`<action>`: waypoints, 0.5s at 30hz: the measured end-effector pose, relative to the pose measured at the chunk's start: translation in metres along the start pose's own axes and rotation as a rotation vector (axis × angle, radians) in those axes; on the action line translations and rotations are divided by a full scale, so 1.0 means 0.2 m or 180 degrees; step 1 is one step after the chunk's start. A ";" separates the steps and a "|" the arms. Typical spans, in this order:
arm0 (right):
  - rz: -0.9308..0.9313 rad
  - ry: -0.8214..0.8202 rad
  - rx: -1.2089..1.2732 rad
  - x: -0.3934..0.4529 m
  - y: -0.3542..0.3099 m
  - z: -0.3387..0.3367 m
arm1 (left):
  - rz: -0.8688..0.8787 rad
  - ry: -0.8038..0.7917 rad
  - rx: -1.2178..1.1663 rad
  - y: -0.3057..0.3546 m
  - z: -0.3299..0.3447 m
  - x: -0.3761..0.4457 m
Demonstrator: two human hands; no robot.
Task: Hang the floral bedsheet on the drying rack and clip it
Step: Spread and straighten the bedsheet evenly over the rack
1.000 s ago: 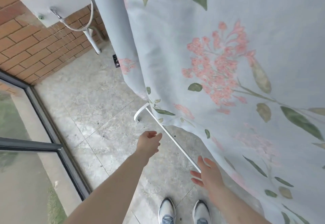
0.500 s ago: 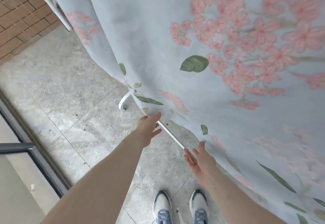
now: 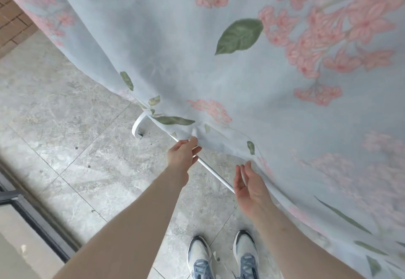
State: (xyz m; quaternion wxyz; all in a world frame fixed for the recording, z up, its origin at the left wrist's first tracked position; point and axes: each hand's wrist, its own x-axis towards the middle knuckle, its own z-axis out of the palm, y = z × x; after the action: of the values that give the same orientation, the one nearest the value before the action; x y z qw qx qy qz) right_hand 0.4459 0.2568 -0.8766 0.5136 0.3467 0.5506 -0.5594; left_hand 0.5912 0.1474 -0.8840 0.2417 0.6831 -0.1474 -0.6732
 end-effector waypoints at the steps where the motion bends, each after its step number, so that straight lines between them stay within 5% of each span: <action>1: -0.0004 -0.0005 -0.0025 0.01 0.00 0.01 | -0.0011 0.0050 0.0044 -0.01 0.00 0.00; 9: -0.0137 0.0075 -0.0209 0.10 0.03 0.04 | 0.0088 0.0459 0.0655 -0.08 -0.07 0.04; 15: -0.0448 0.0613 -0.0696 0.19 0.10 0.00 | 0.0179 0.0558 0.0812 -0.11 -0.08 0.09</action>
State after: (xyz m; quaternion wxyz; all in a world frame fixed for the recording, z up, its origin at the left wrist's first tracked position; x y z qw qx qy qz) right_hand 0.4557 0.2512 -0.9186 0.4526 0.3012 0.6779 -0.4949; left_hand 0.6053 0.1576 -0.9113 0.1836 0.7600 -0.2292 -0.5798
